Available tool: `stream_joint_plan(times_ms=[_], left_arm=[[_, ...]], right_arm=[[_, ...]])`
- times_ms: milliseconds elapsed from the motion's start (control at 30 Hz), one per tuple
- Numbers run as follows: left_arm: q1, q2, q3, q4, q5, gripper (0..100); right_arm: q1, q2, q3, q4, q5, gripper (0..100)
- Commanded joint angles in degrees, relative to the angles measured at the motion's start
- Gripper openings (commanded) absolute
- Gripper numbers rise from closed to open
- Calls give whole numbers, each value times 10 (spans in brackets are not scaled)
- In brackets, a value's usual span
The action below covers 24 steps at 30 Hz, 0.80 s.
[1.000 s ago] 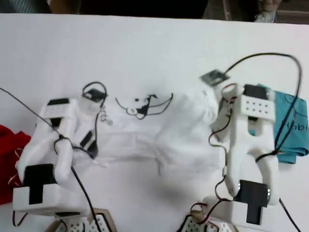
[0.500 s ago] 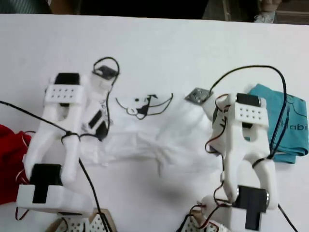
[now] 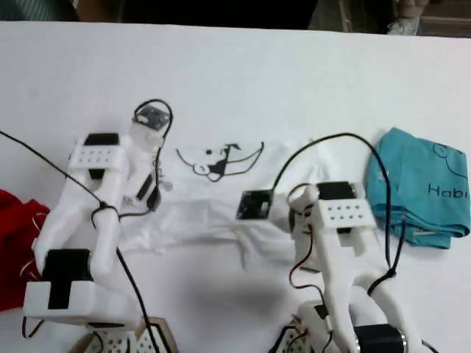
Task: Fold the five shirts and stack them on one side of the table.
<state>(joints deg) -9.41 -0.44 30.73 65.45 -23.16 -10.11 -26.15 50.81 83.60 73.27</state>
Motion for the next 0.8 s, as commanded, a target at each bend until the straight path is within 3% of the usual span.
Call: stream_joint_plan(times_ms=[0, 267, 567, 767], left_arm=[[2, -20, 29, -50, 4, 212], [1, -7, 44, -93, 4, 212], [0, 61, 25, -109, 5, 212], [-1, 62, 27, -108, 4, 212]], right_arm=[[-33, -22, 1, -5, 1, 225], [-95, -16, 4, -10, 0, 224], [-92, -16, 91, -144, 0, 223], [-97, -22, 92, -158, -40, 222]])
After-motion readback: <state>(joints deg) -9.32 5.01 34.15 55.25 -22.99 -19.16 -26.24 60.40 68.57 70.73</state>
